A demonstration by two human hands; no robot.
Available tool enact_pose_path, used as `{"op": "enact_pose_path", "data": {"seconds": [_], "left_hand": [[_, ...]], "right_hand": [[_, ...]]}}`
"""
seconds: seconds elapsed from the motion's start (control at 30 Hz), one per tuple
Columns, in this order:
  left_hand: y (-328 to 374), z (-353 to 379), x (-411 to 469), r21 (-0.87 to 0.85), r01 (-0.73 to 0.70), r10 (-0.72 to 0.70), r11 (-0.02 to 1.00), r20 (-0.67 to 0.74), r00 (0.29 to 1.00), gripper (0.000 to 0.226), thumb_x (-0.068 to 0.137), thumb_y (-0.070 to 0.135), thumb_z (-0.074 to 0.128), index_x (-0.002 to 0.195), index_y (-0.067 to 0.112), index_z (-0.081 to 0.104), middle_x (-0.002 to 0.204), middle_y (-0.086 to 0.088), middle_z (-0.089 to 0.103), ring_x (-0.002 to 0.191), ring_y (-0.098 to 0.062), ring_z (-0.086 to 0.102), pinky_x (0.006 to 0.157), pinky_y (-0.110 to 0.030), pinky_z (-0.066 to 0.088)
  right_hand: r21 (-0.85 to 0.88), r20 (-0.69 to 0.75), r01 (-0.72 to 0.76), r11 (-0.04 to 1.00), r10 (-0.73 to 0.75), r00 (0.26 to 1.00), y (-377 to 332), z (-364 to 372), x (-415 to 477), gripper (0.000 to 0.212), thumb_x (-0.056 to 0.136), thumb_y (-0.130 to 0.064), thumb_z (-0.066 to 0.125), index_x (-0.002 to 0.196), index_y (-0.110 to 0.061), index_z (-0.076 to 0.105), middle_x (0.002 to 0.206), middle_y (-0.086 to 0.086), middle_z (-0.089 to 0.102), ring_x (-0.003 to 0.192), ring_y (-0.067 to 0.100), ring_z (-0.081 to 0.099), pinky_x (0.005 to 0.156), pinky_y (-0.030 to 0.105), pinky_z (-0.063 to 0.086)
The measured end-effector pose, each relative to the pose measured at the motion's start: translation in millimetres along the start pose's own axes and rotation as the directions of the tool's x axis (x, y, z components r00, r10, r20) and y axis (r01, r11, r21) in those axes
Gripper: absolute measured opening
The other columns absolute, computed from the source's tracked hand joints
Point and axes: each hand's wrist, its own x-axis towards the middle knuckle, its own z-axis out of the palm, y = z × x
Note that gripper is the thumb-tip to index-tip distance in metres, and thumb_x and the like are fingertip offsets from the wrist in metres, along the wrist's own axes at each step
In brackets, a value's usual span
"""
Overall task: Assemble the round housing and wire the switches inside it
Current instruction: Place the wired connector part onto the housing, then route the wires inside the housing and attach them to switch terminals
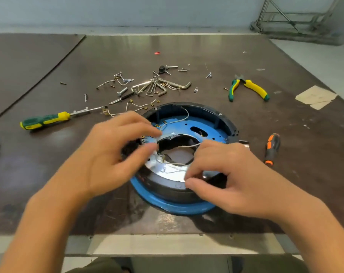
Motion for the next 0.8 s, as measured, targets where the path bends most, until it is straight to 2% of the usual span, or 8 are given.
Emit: {"op": "enact_pose_path", "data": {"seconds": [0.1, 0.2, 0.33, 0.4, 0.47, 0.6, 0.7, 0.8], "left_hand": [[25, 16, 5, -0.018, -0.044, 0.046, 0.999, 0.181, 0.982, 0.042, 0.092, 0.058, 0.054, 0.115, 0.027, 0.071, 0.109, 0.011, 0.062, 0.102, -0.007, 0.060, 0.088, -0.032, 0.047], [35, 28, 3, 0.095, -0.088, 0.052, 0.992, 0.336, 0.940, 0.059, 0.081, 0.079, 0.044, 0.115, 0.037, 0.069, 0.112, 0.020, 0.059, 0.108, 0.003, 0.053, 0.113, -0.038, 0.031], [34, 29, 2, 0.124, -0.124, 0.060, 0.985, 0.425, 0.903, 0.054, 0.086, 0.078, 0.036, 0.101, 0.042, 0.073, 0.118, 0.025, 0.053, 0.117, 0.007, 0.047, 0.123, -0.048, 0.002], [31, 27, 2, 0.085, -0.125, 0.076, 0.989, 0.432, 0.899, 0.052, 0.087, 0.075, 0.040, 0.097, 0.039, 0.075, 0.117, 0.025, 0.054, 0.115, 0.007, 0.048, 0.124, -0.045, 0.003], [27, 24, 2, 0.035, -0.108, 0.084, 0.994, 0.414, 0.906, 0.051, 0.086, 0.074, 0.046, 0.090, 0.035, 0.077, 0.107, 0.022, 0.061, 0.105, 0.006, 0.056, 0.123, -0.041, 0.015], [11, 17, 1, -0.024, -0.053, 0.058, 0.998, 0.298, 0.953, 0.058, 0.084, 0.076, 0.049, 0.067, 0.027, 0.075, 0.096, 0.020, 0.066, 0.092, 0.002, 0.064, 0.118, -0.037, 0.028], [2, 19, 3, -0.025, -0.038, 0.044, 0.999, 0.264, 0.964, 0.056, 0.084, 0.071, 0.054, 0.059, 0.025, 0.074, 0.116, 0.019, 0.066, 0.116, 0.004, 0.056, 0.118, -0.039, 0.029], [1, 22, 4, -0.069, -0.017, 0.034, 0.997, 0.248, 0.968, 0.050, 0.084, 0.065, 0.058, 0.056, 0.026, 0.071, 0.136, 0.017, 0.055, 0.136, 0.002, 0.040, 0.115, -0.037, 0.033]], "right_hand": [[-0.066, -0.125, 0.046, 0.997, -0.054, 0.991, 7, -7, 1, 0.013, 0.087, -0.009, 0.067, 0.097, -0.014, 0.075, 0.103, -0.003, 0.067, 0.106, 0.018, 0.061, 0.090, 0.030, 0.046], [-0.220, -0.178, -0.077, 0.973, 0.037, 0.983, 36, -23, -5, 0.016, 0.089, -0.002, 0.064, 0.098, -0.010, 0.076, 0.113, 0.003, 0.068, 0.123, 0.022, 0.055, 0.102, 0.040, 0.044], [-0.198, -0.140, -0.199, 0.960, 0.174, 0.975, 53, -29, -13, 0.018, 0.096, -0.029, 0.061, 0.097, -0.017, 0.074, 0.136, 0.000, 0.057, 0.140, -0.003, 0.028, 0.121, 0.029, 0.021], [-0.188, -0.126, -0.188, 0.964, 0.167, 0.978, 53, -29, -13, 0.022, 0.092, -0.037, 0.061, 0.090, -0.019, 0.071, 0.125, -0.003, 0.062, 0.140, -0.004, 0.029, 0.120, 0.028, 0.023], [-0.145, -0.114, -0.194, 0.970, 0.179, 0.977, 50, -31, -13, 0.027, 0.089, -0.047, 0.062, 0.082, -0.022, 0.067, 0.098, -0.007, 0.067, 0.135, 0.005, 0.043, 0.116, 0.029, 0.029], [-0.125, -0.091, -0.118, 0.985, 0.107, 0.990, 45, -33, -14, 0.035, 0.087, -0.044, 0.065, 0.066, -0.016, 0.064, 0.069, -0.007, 0.061, 0.096, 0.016, 0.062, 0.119, 0.036, 0.030], [-0.129, -0.025, -0.080, 0.988, 0.077, 0.997, 36, -30, -11, 0.037, 0.086, -0.035, 0.070, 0.056, -0.016, 0.060, 0.060, -0.006, 0.057, 0.072, 0.015, 0.060, 0.087, 0.043, 0.051], [-0.116, 0.040, -0.108, 0.987, 0.113, 0.993, 30, -30, -10, 0.043, 0.085, -0.045, 0.066, 0.052, -0.019, 0.057, 0.056, -0.006, 0.054, 0.059, 0.015, 0.056, 0.060, 0.037, 0.045]]}}
